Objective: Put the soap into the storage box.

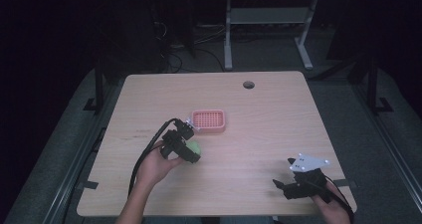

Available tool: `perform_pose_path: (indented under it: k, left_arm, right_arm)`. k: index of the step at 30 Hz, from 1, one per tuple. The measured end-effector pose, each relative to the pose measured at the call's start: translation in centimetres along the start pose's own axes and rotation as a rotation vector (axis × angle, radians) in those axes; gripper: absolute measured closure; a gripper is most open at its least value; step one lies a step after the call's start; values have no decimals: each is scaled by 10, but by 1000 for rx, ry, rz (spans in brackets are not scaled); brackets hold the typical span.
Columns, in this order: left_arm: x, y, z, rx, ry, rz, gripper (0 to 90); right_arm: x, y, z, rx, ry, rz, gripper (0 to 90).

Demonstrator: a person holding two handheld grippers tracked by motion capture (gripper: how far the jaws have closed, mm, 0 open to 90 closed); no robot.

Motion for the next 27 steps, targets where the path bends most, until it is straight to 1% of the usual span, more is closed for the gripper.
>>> perform_pose_path:
  k: [4,5,7,8,12,13,15,16,19,20,24,25,26,27]
  left_arm:
    - [1,-4,-8,-4,-1,17,264]
    - [1,-5,-10,-7,-1,15,264]
    - [1,-7,-14,-18,3,29,264]
    - [1,-7,-16,-20,6,30,264]
    - [0,-9,-23,-8,-6,24,264]
    - [0,-11,-27,-7,-5,27,264]
    - [1,-12,-29,-10,-7,28,264]
    - [2,-12,-31,-12,-11,28,264]
    - [4,-16,-36,-1,-26,26,264]
    - [5,-18,-39,-6,-26,33,264]
    - [6,-20,-45,-15,-22,36,264]
    - [6,-22,-47,-5,-25,36,264]
    - [5,-22,-48,-10,-27,34,264]
    - [5,-23,-50,-5,-28,30,264]
  right_arm:
    - [0,0,0,1,1,-1,138]
    - [0,0,0,3,1,-1,138]
    - [0,0,0,9,2,0,138]
    - [0,1,0,12,3,0,138]
    - [-1,1,0,12,7,2,138]
    - [-1,1,0,14,7,3,138]
    - [0,1,0,12,5,3,138]
    - [0,2,0,12,6,4,138]
    - [-1,2,0,14,7,5,138]
    - [-1,2,0,16,7,5,138]
    - [-1,3,1,23,6,5,138]
    - [-1,3,1,23,6,5,138]
    - [-1,3,0,20,7,4,138]
    - [-1,3,0,19,7,3,138]
Point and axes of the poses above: each handheld gripper's, and its own axes: x roughly forward along the jaws, z roughly out of its underside, y roughly to its right, the point moved 5 cm from there along x, roughly forward along the jaws, and after that the axes turned 2 degrees about -z, right-handed, at the moved point
